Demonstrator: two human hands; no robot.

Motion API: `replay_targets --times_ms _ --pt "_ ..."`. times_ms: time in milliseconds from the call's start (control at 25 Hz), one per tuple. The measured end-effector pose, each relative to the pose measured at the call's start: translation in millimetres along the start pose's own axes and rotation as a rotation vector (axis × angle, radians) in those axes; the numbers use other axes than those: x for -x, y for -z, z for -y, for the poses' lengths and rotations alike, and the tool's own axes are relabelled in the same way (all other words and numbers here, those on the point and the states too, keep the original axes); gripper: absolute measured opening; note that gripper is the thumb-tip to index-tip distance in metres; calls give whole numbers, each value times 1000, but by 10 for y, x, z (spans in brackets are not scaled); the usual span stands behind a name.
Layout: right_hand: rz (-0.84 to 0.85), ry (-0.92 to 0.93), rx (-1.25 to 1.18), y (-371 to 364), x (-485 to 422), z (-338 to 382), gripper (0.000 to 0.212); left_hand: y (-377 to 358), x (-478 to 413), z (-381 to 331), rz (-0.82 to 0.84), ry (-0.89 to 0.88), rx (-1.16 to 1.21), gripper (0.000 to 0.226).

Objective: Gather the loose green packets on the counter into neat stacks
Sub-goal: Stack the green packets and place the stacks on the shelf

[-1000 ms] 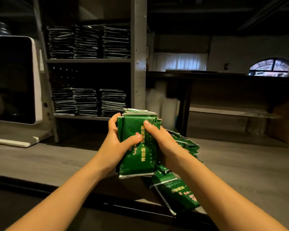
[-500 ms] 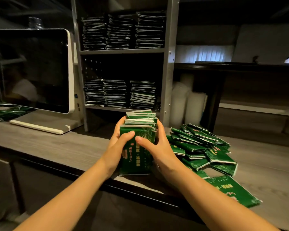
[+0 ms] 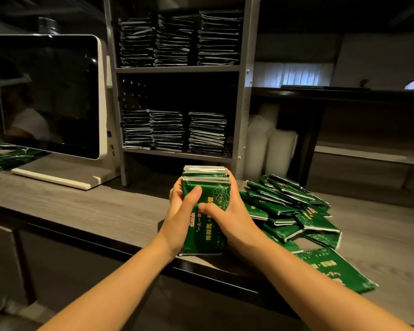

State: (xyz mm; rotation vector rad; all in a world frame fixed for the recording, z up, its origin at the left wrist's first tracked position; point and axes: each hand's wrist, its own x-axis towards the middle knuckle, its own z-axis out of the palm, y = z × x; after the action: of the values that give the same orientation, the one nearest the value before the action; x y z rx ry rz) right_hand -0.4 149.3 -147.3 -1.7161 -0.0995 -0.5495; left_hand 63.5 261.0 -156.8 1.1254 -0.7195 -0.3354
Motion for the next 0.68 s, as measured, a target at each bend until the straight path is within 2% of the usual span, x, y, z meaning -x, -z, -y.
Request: replay_targets --times_ms 200,240,400,520,680 --pt "-58 6 -49 -5 -179 379 51 19 -138 -256 7 -110 -156 66" --pt "-61 -2 -83 -2 -244 472 47 16 -178 -359 29 -136 -185 67" --pt "-113 -44 -187 -5 -555 878 37 44 -383 -823 152 -241 -325 86" --pt "-83 -68 -229 -15 -773 1222 34 28 -566 -1214 114 -301 -410 78" --pt "-7 8 -154 -7 -1073 1723 34 20 -844 -1802 25 -315 -398 68"
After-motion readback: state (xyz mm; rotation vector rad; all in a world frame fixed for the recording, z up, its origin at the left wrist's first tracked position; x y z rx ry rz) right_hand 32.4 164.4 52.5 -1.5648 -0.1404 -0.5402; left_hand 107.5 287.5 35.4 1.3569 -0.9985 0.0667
